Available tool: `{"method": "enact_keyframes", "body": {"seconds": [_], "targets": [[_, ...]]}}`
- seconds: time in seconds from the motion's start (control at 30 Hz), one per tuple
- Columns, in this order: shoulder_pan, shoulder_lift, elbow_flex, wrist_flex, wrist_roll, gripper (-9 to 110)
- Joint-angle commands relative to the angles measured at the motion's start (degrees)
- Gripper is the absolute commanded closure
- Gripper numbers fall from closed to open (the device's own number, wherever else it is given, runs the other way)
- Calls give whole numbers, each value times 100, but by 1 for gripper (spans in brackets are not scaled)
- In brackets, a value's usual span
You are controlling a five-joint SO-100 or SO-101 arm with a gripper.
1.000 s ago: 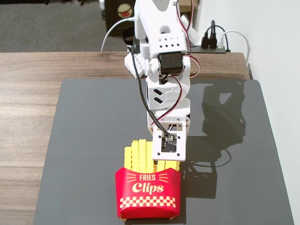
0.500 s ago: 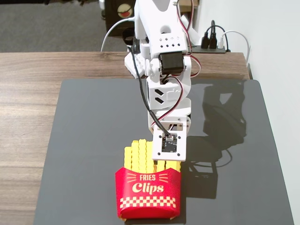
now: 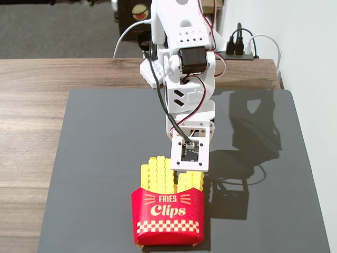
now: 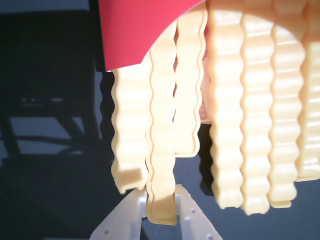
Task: Grab a fry
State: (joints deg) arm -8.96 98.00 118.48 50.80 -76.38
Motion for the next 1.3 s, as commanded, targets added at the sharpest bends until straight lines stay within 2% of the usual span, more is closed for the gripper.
{"method": "enact_keyframes", "body": {"seconds": [0.0,0.67,1.27], "targets": [[18,413,-149,149,-62,100],[167,1318,1230,53,-387,100],[316,3797,2540,905,-703,100]]}}
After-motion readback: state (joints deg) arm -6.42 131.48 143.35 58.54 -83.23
